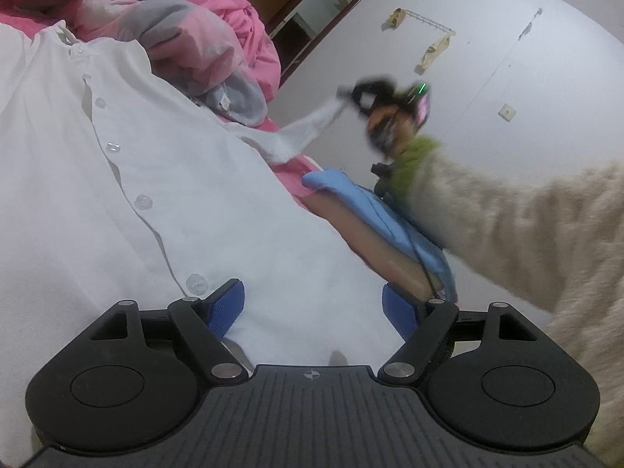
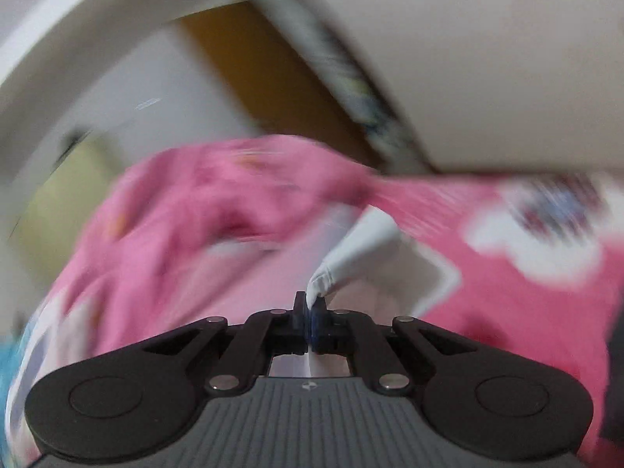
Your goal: Fold clothes
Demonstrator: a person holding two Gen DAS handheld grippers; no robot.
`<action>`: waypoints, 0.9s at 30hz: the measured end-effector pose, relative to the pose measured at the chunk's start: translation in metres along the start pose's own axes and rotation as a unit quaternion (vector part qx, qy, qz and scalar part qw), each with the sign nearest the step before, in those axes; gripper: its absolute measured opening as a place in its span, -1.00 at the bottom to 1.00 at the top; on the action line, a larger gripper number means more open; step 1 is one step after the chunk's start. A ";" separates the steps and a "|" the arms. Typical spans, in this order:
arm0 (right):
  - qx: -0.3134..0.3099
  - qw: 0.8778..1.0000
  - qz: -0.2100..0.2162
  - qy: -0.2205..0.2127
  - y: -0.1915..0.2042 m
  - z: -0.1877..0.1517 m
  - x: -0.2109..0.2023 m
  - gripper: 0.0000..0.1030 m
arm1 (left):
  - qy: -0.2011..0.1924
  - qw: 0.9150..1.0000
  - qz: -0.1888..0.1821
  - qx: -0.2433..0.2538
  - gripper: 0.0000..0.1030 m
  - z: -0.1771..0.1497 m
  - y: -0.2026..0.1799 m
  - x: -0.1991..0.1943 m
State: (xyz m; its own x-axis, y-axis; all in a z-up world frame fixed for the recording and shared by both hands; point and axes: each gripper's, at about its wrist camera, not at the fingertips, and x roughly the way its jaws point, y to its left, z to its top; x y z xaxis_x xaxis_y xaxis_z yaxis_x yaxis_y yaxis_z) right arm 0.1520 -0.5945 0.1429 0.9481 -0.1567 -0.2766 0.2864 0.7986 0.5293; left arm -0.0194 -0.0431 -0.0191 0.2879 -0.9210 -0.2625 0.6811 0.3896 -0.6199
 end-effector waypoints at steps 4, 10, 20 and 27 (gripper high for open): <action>-0.105 0.986 0.131 0.019 0.114 0.007 -0.060 -0.99 | -0.002 1.000 0.005 0.006 0.53 -0.001 -0.002 -0.001; -0.201 0.936 0.284 0.057 0.247 -0.044 -0.152 -0.98 | -0.004 1.000 0.012 0.012 0.53 -0.004 -0.004 -0.004; -0.184 0.900 0.248 0.308 0.265 -0.204 -0.179 -0.32 | -0.007 1.000 0.010 0.017 0.57 -0.005 -0.005 -0.005; -0.015 0.953 0.230 0.198 0.173 -0.153 -0.285 -0.23 | -0.008 1.000 0.012 0.014 0.59 -0.005 -0.005 -0.007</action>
State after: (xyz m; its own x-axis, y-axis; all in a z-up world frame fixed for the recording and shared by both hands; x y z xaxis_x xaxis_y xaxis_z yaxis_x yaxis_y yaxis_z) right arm -0.0901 -0.3226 0.1909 0.8442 0.4411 -0.3045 -0.1574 0.7470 0.6459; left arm -0.0284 -0.0387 -0.0176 0.3158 -0.9111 -0.2648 0.6923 0.4122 -0.5923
